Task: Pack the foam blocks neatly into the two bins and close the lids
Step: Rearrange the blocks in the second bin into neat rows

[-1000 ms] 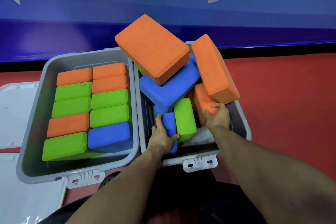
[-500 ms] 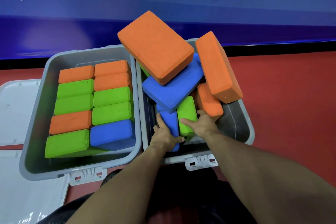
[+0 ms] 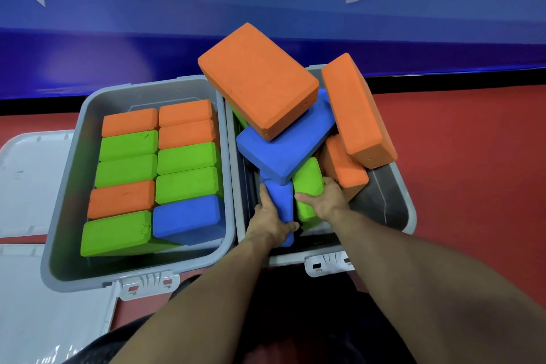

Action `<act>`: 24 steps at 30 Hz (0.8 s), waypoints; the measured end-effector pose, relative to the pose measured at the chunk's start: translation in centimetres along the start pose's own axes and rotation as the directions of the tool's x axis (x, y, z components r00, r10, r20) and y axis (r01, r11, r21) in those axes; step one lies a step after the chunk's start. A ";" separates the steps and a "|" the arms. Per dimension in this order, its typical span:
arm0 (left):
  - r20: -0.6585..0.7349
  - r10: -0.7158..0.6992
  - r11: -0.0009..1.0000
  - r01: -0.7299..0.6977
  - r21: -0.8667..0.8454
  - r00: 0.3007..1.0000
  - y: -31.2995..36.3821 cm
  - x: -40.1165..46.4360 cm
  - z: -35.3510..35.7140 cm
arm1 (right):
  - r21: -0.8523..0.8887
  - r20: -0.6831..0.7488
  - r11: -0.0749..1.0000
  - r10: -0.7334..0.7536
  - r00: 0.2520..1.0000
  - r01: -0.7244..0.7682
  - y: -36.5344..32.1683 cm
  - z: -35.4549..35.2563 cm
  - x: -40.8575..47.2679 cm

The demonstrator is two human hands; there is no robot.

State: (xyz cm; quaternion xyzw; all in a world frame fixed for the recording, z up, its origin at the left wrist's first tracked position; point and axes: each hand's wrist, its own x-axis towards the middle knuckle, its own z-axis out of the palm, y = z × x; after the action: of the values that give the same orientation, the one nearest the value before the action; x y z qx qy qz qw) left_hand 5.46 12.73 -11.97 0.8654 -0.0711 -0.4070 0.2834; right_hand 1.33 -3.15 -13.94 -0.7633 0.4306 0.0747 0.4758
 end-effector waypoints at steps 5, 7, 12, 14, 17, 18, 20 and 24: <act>0.010 -0.032 0.998 0.032 -0.052 0.999 0.3 0.7 -0.5 | -0.238 0.192 0.962 -0.090 0.977 0.135 0.1 -5.3 -0.4; 0.016 -0.041 0.998 0.042 -0.051 0.999 0.5 0.7 -0.5 | -0.287 0.314 0.938 -0.099 0.944 0.194 0.3 -7.6 -0.8; 0.003 -0.039 0.998 0.039 -0.039 0.999 0.6 0.6 -0.2 | -0.408 0.523 0.866 -0.037 0.851 0.289 0.4 -11.7 -2.0; 0.011 -0.017 0.999 0.018 -0.035 1.000 0.4 0.5 -0.4 | -0.523 0.519 0.780 -0.029 0.854 0.344 0.8 -12.2 -2.0; 0.065 0.070 0.996 -0.073 0.044 0.995 0.4 0.2 -0.6 | -0.636 0.489 0.679 -0.015 0.872 0.368 2.1 -11.9 -2.0; 0.095 0.106 0.987 -0.116 0.108 0.990 0.5 0.1 -0.6 | -0.644 0.480 0.676 -0.007 0.877 0.358 2.6 -11.8 -1.9; 0.138 0.155 0.957 -0.183 0.226 0.978 0.6 0.2 -0.5 | -0.662 0.467 0.667 0.010 0.884 0.342 3.0 -11.4 -1.7; 0.169 0.162 0.939 -0.204 0.278 0.972 0.9 0.1 -0.8 | -0.669 0.461 0.666 0.023 0.887 0.331 2.8 -10.4 -1.8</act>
State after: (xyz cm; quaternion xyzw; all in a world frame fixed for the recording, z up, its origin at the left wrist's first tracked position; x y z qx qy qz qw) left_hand 6.22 12.29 -11.08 0.8558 -0.2311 -0.4251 0.1829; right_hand -4.88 -10.82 -9.24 -0.8868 0.1797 0.3658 0.2180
